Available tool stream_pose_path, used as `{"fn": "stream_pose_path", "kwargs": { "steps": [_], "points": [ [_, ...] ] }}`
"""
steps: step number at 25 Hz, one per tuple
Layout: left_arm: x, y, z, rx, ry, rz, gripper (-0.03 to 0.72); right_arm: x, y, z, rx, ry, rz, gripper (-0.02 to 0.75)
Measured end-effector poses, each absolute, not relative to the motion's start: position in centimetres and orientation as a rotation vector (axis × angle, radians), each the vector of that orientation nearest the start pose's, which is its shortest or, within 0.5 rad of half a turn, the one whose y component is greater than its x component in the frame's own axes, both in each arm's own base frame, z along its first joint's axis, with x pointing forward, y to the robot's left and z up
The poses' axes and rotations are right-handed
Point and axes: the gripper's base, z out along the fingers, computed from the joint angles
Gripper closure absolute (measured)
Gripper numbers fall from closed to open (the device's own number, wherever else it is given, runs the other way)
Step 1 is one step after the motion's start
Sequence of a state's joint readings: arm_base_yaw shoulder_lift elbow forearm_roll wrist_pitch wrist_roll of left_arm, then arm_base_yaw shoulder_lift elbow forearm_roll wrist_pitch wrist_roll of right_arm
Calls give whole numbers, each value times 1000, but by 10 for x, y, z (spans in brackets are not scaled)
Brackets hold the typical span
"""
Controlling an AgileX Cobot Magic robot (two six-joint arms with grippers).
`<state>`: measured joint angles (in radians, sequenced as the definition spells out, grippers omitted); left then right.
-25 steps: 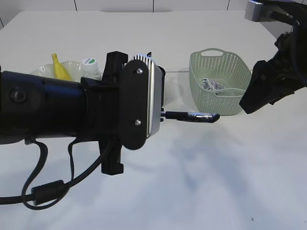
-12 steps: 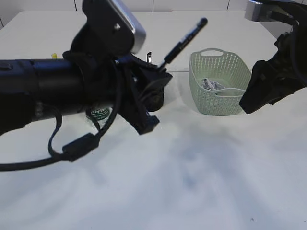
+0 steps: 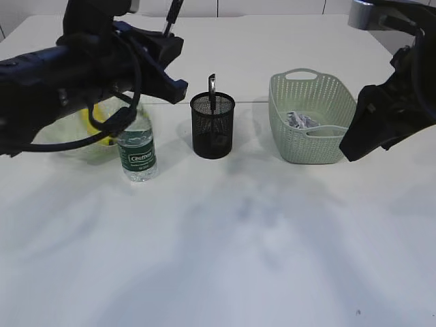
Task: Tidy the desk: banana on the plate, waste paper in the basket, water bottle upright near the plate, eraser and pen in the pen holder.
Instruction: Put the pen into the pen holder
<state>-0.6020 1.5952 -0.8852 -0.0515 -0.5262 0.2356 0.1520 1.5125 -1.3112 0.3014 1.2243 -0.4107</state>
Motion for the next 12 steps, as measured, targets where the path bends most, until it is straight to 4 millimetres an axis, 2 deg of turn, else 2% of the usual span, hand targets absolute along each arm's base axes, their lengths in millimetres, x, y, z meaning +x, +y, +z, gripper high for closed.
{"fn": "stream_pose_path", "kwargs": {
  "steps": [7,12],
  "points": [
    [333,-218,257,590,1502,-281,659,288,70,316,-692,2766,378,221],
    [356,-232,253,541,1480,-321,660,288,70,316,-692,2766,378,221]
  ]
}}
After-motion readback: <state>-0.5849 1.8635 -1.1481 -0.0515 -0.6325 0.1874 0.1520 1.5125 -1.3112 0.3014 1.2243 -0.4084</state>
